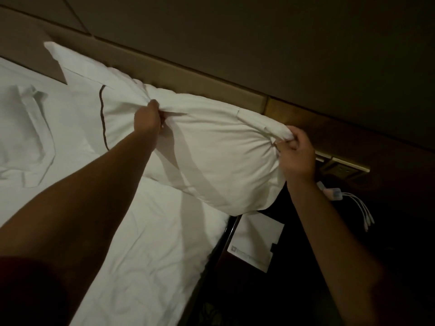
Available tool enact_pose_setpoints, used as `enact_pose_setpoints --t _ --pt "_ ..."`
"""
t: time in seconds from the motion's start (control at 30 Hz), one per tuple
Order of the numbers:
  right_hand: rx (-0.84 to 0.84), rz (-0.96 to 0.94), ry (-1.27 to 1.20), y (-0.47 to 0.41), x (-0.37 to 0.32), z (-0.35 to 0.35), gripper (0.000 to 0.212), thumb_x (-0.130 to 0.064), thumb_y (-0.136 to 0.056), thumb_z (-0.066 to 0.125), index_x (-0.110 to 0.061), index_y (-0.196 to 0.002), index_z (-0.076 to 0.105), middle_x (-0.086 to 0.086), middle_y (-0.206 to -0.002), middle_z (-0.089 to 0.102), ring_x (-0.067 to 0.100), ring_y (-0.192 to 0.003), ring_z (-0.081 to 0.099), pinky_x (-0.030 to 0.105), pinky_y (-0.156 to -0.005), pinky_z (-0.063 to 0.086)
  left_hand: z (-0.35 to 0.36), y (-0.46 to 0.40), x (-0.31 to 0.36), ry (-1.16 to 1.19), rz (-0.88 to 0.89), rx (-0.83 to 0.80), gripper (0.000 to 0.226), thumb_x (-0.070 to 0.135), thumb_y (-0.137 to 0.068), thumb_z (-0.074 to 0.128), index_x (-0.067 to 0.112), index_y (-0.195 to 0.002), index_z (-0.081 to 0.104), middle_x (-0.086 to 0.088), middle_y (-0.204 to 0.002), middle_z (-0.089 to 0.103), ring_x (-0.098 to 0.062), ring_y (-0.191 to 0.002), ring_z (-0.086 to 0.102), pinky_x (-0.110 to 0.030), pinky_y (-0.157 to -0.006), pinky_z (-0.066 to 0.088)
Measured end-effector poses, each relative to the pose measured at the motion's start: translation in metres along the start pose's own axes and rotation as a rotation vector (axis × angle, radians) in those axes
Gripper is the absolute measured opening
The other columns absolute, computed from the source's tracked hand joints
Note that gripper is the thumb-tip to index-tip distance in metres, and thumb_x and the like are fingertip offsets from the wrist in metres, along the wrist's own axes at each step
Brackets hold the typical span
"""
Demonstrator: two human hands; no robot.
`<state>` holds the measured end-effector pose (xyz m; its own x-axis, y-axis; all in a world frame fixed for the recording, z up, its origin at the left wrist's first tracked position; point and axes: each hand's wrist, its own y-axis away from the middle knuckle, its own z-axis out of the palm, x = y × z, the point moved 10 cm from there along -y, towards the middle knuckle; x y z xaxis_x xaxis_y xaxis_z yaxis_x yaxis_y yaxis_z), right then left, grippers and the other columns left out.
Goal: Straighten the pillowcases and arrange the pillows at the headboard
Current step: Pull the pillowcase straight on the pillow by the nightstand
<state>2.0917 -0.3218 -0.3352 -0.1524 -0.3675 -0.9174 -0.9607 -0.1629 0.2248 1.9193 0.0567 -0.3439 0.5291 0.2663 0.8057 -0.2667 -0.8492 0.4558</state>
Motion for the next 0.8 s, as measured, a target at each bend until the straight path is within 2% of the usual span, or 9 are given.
enact_pose_setpoints --t 0.07,0.17,0.23,0.3,0.4,0.57,0.6,0.7,0.8 --pt "0.109 -0.096 -0.002 0.014 -0.011 -0.014 0.046 -0.015 -0.090 0.062 -0.022 -0.135 0.059 -0.005 -0.116 0.066 0.016 -0.112 0.063 0.029 -0.093 0.053 -0.004 0.006 0.013 -0.105 0.111 -0.021 0.049 0.050 -0.099 0.043 0.009 -0.122 0.060 -0.014 -0.123 0.064 -0.031 -0.114 0.060 -0.047 -0.108 0.045" --pt "0.181 -0.386 -0.001 0.049 -0.049 -0.012 0.057 -0.008 -0.086 0.056 -0.012 -0.143 0.051 0.009 -0.141 0.054 0.025 -0.133 0.052 0.046 -0.107 0.047 0.005 0.043 0.057 -0.364 0.548 -0.146 0.041 0.039 -0.099 0.052 0.014 -0.132 0.057 -0.010 -0.136 0.057 -0.027 -0.125 0.054 -0.044 -0.109 0.042" --pt "0.173 -0.532 0.040 0.073 -0.081 0.005 0.056 -0.007 -0.086 0.055 -0.008 -0.142 0.050 0.007 -0.152 0.040 0.031 -0.145 0.038 0.054 -0.112 0.041 0.010 0.083 0.081 -0.599 0.869 -0.210 0.049 0.040 -0.097 0.055 0.023 -0.143 0.050 -0.007 -0.150 0.046 -0.025 -0.138 0.042 -0.042 -0.115 0.033" --pt "0.109 -0.612 0.058 0.096 -0.120 0.029 0.056 -0.006 -0.086 0.057 -0.010 -0.141 0.051 0.007 -0.156 0.036 0.028 -0.151 0.028 0.054 -0.115 0.037 -0.006 0.111 0.102 -0.682 0.983 -0.181 0.061 0.046 -0.095 0.054 0.033 -0.151 0.035 -0.002 -0.160 0.030 -0.024 -0.146 0.031 -0.043 -0.115 0.028" --pt "-0.104 -0.713 0.049 0.146 -0.175 0.077 0.053 -0.005 -0.086 0.059 -0.011 -0.138 0.055 0.009 -0.154 0.042 0.023 -0.148 0.033 0.045 -0.119 0.034 -0.050 0.132 0.121 -0.705 0.942 -0.097 0.065 0.047 -0.094 0.054 0.039 -0.153 0.027 0.003 -0.164 0.020 -0.025 -0.148 0.026 -0.047 -0.115 0.029" --pt "-0.449 -0.789 0.062 0.259 -0.232 0.146 0.048 -0.011 -0.088 0.058 -0.018 -0.135 0.058 0.001 -0.147 0.050 0.013 -0.137 0.044 0.012 -0.110 0.031 -0.188 0.158 0.098 -0.714 0.742 0.094 0.064 0.048 -0.096 0.053 0.037 -0.153 0.027 0.003 -0.165 0.019 -0.026 -0.147 0.028 -0.049 -0.114 0.033" --pt "-0.513 -0.818 0.071 0.289 -0.240 0.160 0.048 -0.012 -0.088 0.058 -0.019 -0.135 0.057 0.000 -0.147 0.050 0.013 -0.137 0.044 0.012 -0.109 0.032 -0.225 0.168 0.087 -0.723 0.709 0.144 0.064 0.049 -0.095 0.053 0.036 -0.153 0.027 0.003 -0.165 0.019 -0.026 -0.147 0.028 -0.050 -0.114 0.033" --pt "-0.687 -0.928 0.111 0.389 -0.266 0.199 0.050 -0.015 -0.087 0.058 -0.020 -0.136 0.055 -0.002 -0.151 0.045 0.013 -0.140 0.039 0.030 -0.110 0.042 -0.345 0.212 0.053 -0.773 0.640 0.320 0.067 0.059 -0.093 0.049 0.038 -0.153 0.027 0.003 -0.164 0.020 -0.025 -0.148 0.026 -0.051 -0.116 0.030" --pt "-0.820 -1.068 0.173 0.512 -0.291 0.235 0.051 -0.021 -0.088 0.058 -0.021 -0.139 0.052 0.003 -0.158 0.037 0.021 -0.147 0.030 0.042 -0.114 0.038 -0.467 0.280 0.000 -0.903 0.542 0.497 0.073 0.071 -0.090 0.041 0.041 -0.154 0.022 0.003 -0.165 0.016 -0.027 -0.151 0.017 -0.055 -0.119 0.022"
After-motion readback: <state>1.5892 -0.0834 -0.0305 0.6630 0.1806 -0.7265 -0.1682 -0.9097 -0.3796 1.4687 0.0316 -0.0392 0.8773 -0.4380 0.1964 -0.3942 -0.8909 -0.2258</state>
